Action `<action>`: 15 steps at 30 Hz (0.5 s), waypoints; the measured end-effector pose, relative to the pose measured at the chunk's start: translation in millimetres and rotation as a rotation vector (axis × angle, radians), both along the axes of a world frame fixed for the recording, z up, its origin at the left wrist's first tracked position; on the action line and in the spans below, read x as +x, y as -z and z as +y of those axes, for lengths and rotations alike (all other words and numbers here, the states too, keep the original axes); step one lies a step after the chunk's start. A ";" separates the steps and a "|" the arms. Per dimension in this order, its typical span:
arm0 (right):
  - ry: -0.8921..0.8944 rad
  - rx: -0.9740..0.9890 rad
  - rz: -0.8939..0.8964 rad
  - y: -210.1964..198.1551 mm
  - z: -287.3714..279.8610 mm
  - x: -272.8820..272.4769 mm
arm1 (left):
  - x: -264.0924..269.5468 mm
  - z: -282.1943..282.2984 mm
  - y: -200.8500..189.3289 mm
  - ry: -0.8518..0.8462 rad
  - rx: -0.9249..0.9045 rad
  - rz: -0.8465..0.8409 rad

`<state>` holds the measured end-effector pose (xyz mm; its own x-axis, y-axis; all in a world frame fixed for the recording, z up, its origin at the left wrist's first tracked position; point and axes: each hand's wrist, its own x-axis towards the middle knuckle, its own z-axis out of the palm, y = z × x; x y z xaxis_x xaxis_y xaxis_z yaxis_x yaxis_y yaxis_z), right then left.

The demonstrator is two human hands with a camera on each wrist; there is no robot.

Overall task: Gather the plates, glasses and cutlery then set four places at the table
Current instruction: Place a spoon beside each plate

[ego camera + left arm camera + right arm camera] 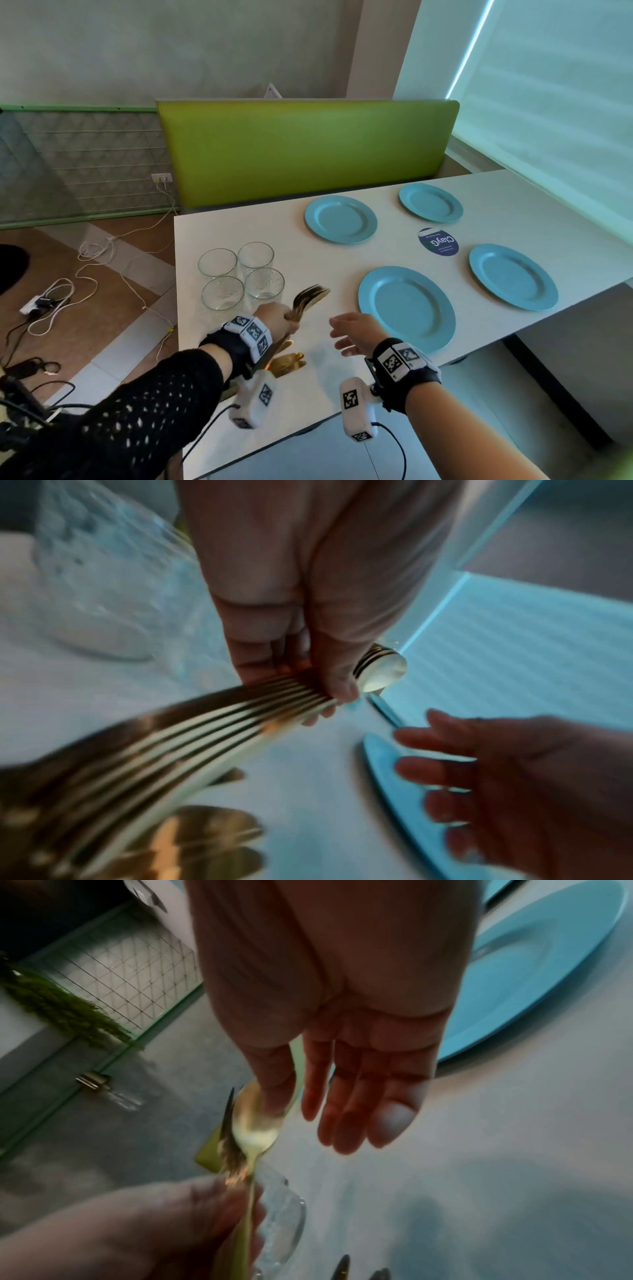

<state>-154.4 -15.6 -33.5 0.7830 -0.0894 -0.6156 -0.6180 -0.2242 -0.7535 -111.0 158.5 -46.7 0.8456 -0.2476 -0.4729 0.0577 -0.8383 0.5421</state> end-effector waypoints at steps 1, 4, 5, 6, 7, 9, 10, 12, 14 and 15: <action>-0.033 0.025 -0.014 -4.4 3.6 0.6 | 1.7 -8.0 -4.2 -0.023 -0.095 0.019; -0.033 0.100 -0.061 -17.8 8.2 4.4 | 4.6 -31.3 -13.4 -0.080 -0.332 0.107; 0.003 0.115 -0.074 -21.8 6.9 5.6 | 5.1 -38.2 -15.7 -0.091 -0.394 0.135; 0.045 0.129 -0.083 -25.1 3.8 5.9 | 5.7 -44.6 -17.1 -0.097 -0.449 0.164; 0.081 0.144 -0.088 -27.4 -0.4 6.0 | 6.0 -50.5 -18.4 -0.105 -0.508 0.191; 0.127 0.176 -0.090 -30.4 -10.7 4.1 | 7.8 -60.3 -18.2 -0.124 -0.592 0.237; 0.147 0.190 -0.087 -31.4 -15.8 2.5 | 8.2 -64.3 -18.2 -0.122 -0.616 0.252; 0.188 0.207 -0.080 -31.4 -25.0 1.0 | 8.8 -73.1 -18.0 -0.103 -0.659 0.278; 0.250 0.214 -0.092 -28.7 -34.8 2.0 | 10.9 -84.5 -17.4 -0.109 -0.702 0.313; 0.281 0.213 -0.100 -26.1 -40.1 3.8 | 12.8 -91.4 -16.3 -0.122 -0.713 0.324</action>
<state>-150.5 -55.7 -7.5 0.8035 -0.1876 -0.5650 -0.5539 0.1123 -0.8250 -98.2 67.1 -30.3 0.7339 -0.4974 -0.4626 0.3737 -0.2731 0.8865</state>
